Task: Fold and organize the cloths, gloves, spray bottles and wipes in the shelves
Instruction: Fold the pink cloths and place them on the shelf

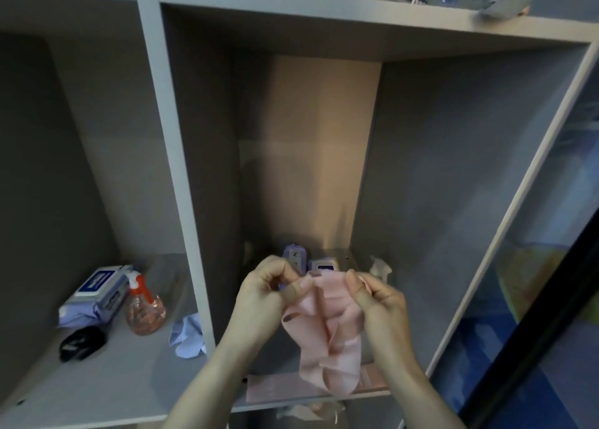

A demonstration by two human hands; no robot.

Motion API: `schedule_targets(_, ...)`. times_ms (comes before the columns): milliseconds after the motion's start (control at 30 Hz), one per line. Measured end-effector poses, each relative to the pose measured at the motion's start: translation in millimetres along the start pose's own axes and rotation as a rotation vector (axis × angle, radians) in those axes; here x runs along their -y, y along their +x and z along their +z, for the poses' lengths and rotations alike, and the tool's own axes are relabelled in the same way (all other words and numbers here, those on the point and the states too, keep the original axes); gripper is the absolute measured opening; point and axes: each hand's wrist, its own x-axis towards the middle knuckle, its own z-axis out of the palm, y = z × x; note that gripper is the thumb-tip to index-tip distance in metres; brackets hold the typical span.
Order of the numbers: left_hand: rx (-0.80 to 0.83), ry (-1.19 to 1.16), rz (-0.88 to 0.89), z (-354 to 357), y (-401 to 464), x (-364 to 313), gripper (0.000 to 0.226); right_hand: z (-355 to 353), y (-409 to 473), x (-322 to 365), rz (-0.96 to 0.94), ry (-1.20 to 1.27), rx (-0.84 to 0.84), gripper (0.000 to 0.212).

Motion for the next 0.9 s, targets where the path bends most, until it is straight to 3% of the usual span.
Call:
schedule_targets(67, -0.018, -0.142, -0.051, 1, -1, 0, 0.028, 3, 0, -3, 0.025, 0.014, 0.007, 0.022)
schedule_targets(167, -0.062, -0.256, -0.117, 0, -2, 2, 0.023, 7, -3, -4, 0.033, 0.028, 0.062, 0.06)
schedule_targets(300, -0.085, -0.203, -0.113, -2, -6, 3, 0.021, -1, 2, 0, 0.163, 0.042, 0.05, 0.042)
schedule_targets(500, -0.213, -0.049, -0.054, 2, -6, -1, 0.026, 4, -14, 11, 0.052, -0.002, 0.164, 0.041)
schedule_targets(600, -0.284, -0.059, -0.064, 6, -6, -1, 0.03, 12, -27, 5, -0.085, -0.209, 0.111, 0.058)
schedule_targets(700, -0.308, -0.085, -0.126, 8, -7, -1, 0.03, 15, -30, -2, -0.324, -0.437, 0.017, 0.039)
schedule_targets(800, -0.287, -0.096, -0.149, 8, -10, -5, 0.03, 13, -25, -6, -0.418, -0.408, -0.026, 0.028)
schedule_targets(900, -0.219, -0.154, -0.21, 3, -10, -3, 0.027, 11, -18, 1, -0.262, -0.237, -0.061, 0.024)
